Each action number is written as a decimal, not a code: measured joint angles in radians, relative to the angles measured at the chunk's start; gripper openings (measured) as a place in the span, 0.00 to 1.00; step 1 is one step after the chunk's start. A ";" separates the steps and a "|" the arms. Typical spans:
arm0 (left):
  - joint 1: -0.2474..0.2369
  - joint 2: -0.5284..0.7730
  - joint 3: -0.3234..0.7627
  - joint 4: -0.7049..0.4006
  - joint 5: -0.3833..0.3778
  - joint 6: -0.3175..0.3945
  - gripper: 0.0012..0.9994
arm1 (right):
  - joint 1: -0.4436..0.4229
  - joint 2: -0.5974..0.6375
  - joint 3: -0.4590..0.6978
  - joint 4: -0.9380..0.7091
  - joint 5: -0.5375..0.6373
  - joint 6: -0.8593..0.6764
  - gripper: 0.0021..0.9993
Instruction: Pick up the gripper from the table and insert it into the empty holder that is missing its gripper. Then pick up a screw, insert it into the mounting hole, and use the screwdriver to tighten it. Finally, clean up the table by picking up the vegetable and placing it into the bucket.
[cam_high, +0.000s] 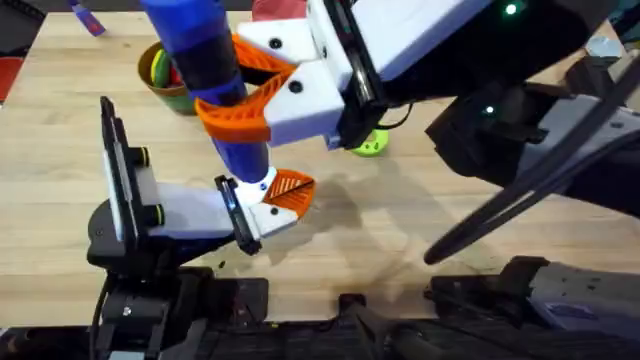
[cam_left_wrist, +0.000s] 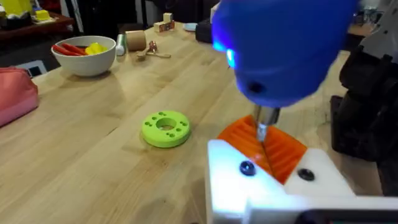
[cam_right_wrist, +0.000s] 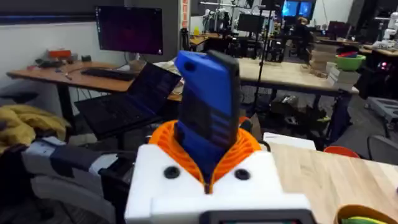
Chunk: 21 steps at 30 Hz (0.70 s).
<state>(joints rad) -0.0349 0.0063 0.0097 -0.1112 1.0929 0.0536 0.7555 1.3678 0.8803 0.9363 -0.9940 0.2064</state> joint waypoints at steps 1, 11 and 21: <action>0.000 0.000 0.000 0.000 0.000 0.000 0.01 | 0.000 0.000 0.000 0.001 -0.006 -0.005 0.02; 0.000 0.000 0.000 0.000 0.000 0.000 0.01 | 0.000 0.000 0.000 -0.060 -0.040 -0.037 0.02; 0.000 0.000 0.000 0.000 0.000 0.000 0.01 | 0.000 0.000 0.000 -0.061 -0.043 -0.084 0.02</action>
<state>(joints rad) -0.0349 0.0063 0.0097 -0.1116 1.0931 0.0536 0.7555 1.3678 0.8803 0.8753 -1.0374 0.1222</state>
